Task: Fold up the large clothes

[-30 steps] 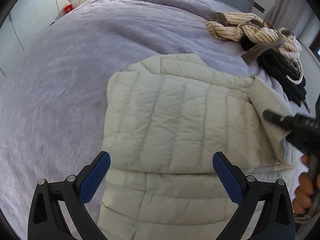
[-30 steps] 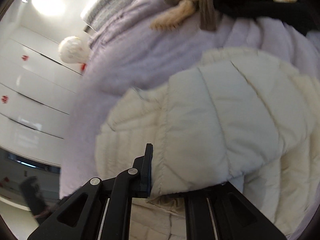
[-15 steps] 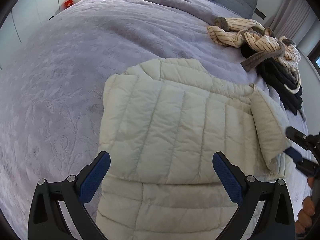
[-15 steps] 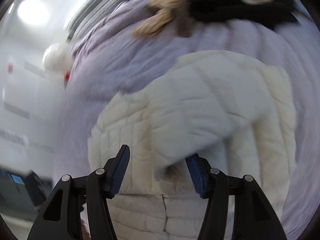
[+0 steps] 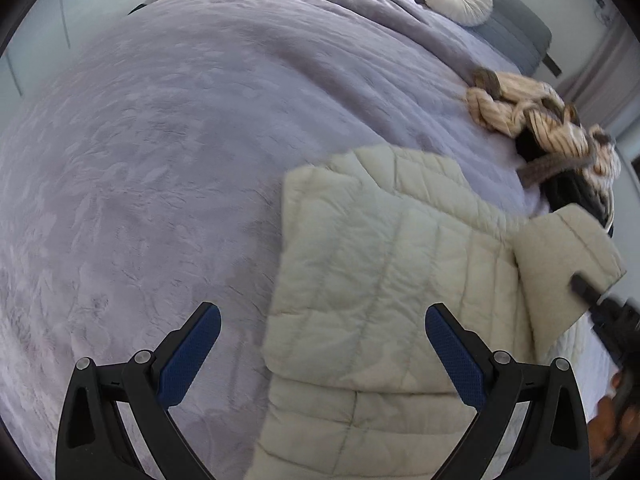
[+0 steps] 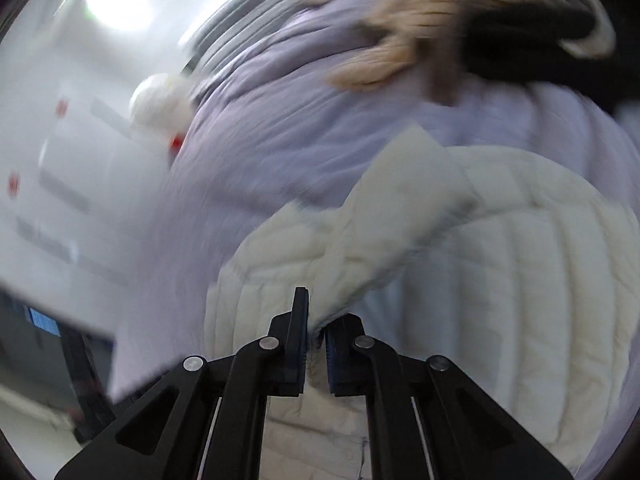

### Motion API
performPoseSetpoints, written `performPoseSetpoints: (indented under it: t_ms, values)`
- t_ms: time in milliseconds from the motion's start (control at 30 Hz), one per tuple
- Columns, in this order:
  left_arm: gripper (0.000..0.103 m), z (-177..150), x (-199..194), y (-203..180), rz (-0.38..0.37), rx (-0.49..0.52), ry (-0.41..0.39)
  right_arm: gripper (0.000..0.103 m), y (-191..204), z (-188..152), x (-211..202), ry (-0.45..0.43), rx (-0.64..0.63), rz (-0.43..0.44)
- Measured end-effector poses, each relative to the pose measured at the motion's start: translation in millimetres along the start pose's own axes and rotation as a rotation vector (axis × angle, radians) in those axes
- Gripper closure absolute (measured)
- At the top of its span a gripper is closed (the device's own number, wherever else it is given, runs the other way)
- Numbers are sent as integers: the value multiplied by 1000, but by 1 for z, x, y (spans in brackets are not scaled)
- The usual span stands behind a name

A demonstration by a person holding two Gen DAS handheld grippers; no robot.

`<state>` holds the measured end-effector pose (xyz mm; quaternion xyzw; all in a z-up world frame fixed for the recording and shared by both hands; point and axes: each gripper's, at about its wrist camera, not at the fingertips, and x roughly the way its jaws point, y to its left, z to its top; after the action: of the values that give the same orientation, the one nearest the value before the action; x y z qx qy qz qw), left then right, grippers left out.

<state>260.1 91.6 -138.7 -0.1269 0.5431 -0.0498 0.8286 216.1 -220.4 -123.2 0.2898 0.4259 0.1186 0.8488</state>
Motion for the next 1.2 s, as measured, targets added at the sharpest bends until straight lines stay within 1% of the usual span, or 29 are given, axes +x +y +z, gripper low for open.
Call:
performPoseSetpoints:
  t_ms: [67, 133, 200, 300, 367, 400, 433, 467, 500, 567, 633, 700, 767, 833, 900, 967, 1033, 1067, 1100, 1133, 1167, 1200]
  values:
    - [1, 4, -2, 6, -14, -18, -10, 95, 22, -7, 13, 49, -109, -27]
    - [1, 8, -4, 11, -30, -30, -23, 95, 36, -16, 30, 109, -174, -46]
    - [1, 9, -5, 12, -46, -34, -28, 94, 41, -25, 46, 167, -196, -63]
    - [1, 10, -2, 13, -96, -46, -18, 94, 42, -37, 61, 245, -213, -109]
    - [1, 10, 0, 10, -131, -51, -6, 83, 42, -42, 64, 271, -228, -138]
    - [1, 10, 1, 7, -159, -51, 2, 68, 43, -44, 62, 278, -232, -140]
    - [1, 9, 1, 4, -182, -50, 10, 48, 44, -44, 59, 281, -236, -142]
    - [1, 10, 3, 0, -205, -43, 17, 40, 45, -44, 52, 274, -241, -142]
    - [1, 10, 4, -6, -222, -30, 26, 36, 47, -43, 41, 249, -251, -141]
    - [1, 8, 8, -17, -245, 0, 46, 36, 44, -44, 20, 211, -262, -152]
    - [1, 8, 19, -32, -264, 42, 75, 36, 25, -44, -6, 168, -236, -170]
    - [1, 8, 29, -44, -277, 68, 106, 36, 1, -43, -25, 138, -173, -207]
    - [1, 7, 40, -54, -268, 87, 132, 36, -32, -42, -44, 112, -69, -214]
    - [1, 6, 51, -64, -275, 97, 154, 36, -60, -45, -55, 100, 24, -198]
    - [1, 6, 61, -73, -300, 91, 176, 36, -81, -50, -64, 92, 99, -178]
    - [1, 5, 68, -78, -318, 81, 190, 36, -95, -56, -69, 86, 142, -179]
    - [1, 7, 75, -86, -319, 76, 197, 36, -103, -62, -68, 86, 173, -174]
    - [7, 7, 76, -90, -314, 75, 192, 36, -106, -65, -70, 85, 181, -170]
    - [20, 8, 76, -93, -309, 74, 187, 36, -108, -67, -72, 83, 187, -167]
    - [27, 8, 77, -96, -304, 75, 188, 36, -109, -68, -72, 80, 189, -164]
    - [49, 9, 78, -99, -287, 78, 190, 36, -110, -68, -73, 76, 190, -162]
    - [80, 10, 79, -99, -288, 82, 196, 36, -112, -69, -74, 71, 190, -161]
